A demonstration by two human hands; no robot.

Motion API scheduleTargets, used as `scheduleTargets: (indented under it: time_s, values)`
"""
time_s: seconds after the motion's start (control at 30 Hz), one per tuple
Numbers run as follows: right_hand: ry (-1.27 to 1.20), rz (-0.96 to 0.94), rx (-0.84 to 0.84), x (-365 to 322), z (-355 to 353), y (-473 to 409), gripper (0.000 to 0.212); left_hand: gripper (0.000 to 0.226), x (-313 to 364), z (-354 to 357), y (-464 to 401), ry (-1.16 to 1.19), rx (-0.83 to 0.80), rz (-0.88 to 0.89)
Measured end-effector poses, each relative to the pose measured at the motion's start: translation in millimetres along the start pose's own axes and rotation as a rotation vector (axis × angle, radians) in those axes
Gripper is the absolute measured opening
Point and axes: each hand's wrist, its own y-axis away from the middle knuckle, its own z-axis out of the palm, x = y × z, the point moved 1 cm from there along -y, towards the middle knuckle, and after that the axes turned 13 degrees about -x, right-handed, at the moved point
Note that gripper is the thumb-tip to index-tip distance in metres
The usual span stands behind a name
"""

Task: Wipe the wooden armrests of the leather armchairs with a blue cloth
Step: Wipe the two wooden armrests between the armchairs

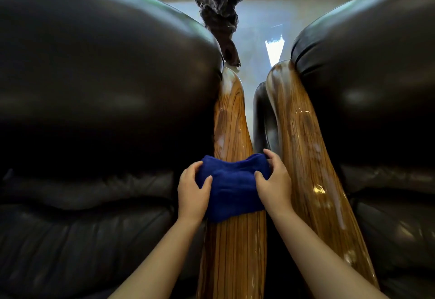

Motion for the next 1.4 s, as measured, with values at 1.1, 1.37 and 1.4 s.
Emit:
scheduleTargets:
  time_s: [1.1, 1.37, 1.4]
  values:
    - [0.804, -0.104, -0.086, -19, 43, -85, 0.061, 0.059, 19, 34, -88, -0.486, -0.111, 0.099]
    - [0.536, -0.025, -0.075, -10, 44, -60, 0.059, 0.055, 0, 32, -58, -0.424, -0.244, 0.172]
    - [0.536, -0.030, -0.084, -12, 43, -69, 0.060, 0.054, 5, 31, -68, -0.428, -0.247, 0.173]
